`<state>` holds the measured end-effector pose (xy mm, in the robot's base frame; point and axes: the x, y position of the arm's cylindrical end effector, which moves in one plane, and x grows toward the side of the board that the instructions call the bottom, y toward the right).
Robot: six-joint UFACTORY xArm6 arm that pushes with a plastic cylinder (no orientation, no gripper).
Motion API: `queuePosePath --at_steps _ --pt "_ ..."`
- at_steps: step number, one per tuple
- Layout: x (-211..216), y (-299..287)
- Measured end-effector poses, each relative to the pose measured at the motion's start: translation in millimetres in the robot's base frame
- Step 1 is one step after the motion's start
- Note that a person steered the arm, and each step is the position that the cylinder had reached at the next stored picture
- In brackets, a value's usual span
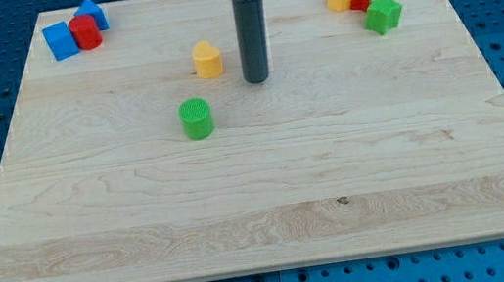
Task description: Push the yellow heart toward the red circle
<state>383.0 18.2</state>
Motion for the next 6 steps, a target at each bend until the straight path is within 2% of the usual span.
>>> queuePosePath --at_steps 2,6 --pt "-38 -18" --pt "-37 -117"
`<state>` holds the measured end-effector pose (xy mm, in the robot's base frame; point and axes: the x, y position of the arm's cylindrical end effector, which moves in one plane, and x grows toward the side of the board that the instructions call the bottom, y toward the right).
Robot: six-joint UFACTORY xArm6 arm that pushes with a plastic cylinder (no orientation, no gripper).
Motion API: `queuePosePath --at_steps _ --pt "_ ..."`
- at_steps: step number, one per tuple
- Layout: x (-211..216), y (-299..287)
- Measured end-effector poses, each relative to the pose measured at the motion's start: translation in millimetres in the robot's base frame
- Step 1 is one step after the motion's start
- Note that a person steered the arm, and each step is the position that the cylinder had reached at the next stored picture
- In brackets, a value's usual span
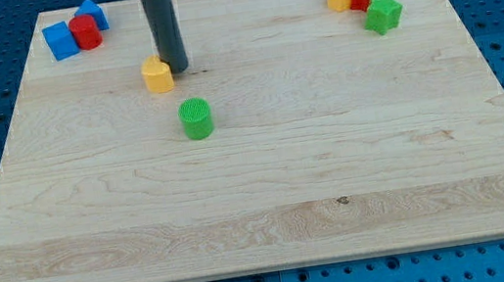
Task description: Push the yellow heart toward the red circle
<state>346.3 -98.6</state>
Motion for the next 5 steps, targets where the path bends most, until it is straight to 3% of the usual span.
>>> queuePosePath --at_steps 3,4,5 --pt "42 10" --pt "40 -5" --pt "8 -18"
